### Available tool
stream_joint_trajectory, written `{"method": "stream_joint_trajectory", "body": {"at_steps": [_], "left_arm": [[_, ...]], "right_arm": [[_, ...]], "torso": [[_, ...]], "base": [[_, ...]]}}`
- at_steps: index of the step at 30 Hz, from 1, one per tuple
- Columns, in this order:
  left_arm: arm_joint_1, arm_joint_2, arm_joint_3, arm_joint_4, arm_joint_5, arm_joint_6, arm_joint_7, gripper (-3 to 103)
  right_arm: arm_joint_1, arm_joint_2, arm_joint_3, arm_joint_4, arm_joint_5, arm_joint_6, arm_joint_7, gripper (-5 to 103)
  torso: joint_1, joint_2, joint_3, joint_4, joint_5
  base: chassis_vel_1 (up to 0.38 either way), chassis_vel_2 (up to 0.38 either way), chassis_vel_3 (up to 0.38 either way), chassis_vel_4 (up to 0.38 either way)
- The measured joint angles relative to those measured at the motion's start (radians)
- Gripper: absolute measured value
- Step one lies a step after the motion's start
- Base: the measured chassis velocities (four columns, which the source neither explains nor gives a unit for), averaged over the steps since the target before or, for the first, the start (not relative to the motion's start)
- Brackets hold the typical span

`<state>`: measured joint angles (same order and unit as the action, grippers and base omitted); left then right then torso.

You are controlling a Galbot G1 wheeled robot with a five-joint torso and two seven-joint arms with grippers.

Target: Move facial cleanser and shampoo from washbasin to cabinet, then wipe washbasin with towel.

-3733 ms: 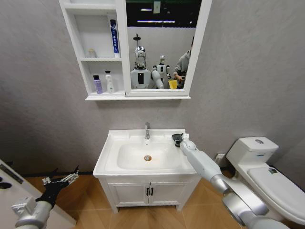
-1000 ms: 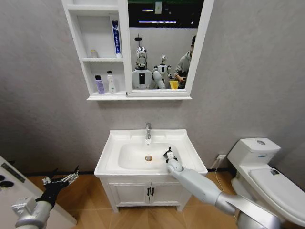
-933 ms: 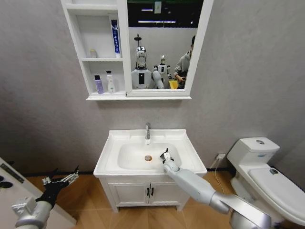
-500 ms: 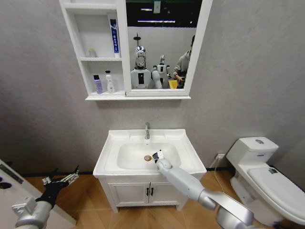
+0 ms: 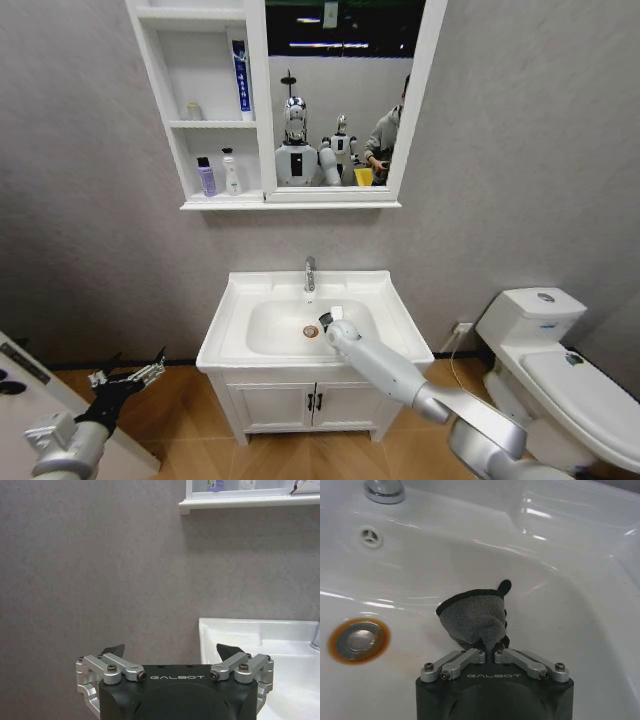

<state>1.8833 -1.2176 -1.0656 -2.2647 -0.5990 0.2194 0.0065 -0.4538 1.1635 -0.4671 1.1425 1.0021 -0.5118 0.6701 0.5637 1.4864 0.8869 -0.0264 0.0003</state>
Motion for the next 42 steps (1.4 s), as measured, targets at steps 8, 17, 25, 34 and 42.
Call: {"method": "stream_joint_trajectory", "body": {"at_steps": [8, 17, 25, 34, 42], "left_arm": [[0.000, 0.000, 0.000, 0.000, 0.000, 0.000, 0.001, 100], [0.000, 0.000, 0.000, 0.000, 0.000, 0.000, 0.000, 100], [0.000, 0.000, 0.000, 0.000, 0.000, 0.000, 0.000, 100], [0.000, 0.000, 0.000, 0.000, 0.000, 0.000, 0.000, 100], [0.000, 0.000, 0.000, 0.000, 0.000, 0.000, 0.000, 100]], "right_arm": [[-0.012, -0.139, -0.013, 0.086, -0.026, -0.003, -0.003, 3], [-0.008, -0.002, -0.016, -0.018, -0.005, 0.001, -0.017, 3], [0.042, 0.130, -0.036, -0.123, 0.064, -0.001, -0.038, 3], [0.097, 0.198, -0.051, -0.204, 0.121, -0.001, -0.079, 3], [0.067, 0.289, -0.029, -0.271, 0.062, 0.038, -0.136, 3]], "torso": [[0.000, 0.000, 0.000, 0.0009, 0.0000], [0.000, 0.000, 0.000, -0.0011, -0.0007], [0.000, 0.000, 0.000, 0.0000, -0.0005], [0.000, 0.000, 0.000, -0.0001, -0.0006], [0.000, 0.000, 0.000, -0.0002, -0.0005]], "base": [[0.000, 0.000, 0.000, 0.000], [0.000, 0.000, 0.000, 0.000], [0.000, 0.000, 0.000, 0.000], [0.000, 0.000, 0.000, 0.000], [0.000, 0.000, 0.000, 0.000]]}}
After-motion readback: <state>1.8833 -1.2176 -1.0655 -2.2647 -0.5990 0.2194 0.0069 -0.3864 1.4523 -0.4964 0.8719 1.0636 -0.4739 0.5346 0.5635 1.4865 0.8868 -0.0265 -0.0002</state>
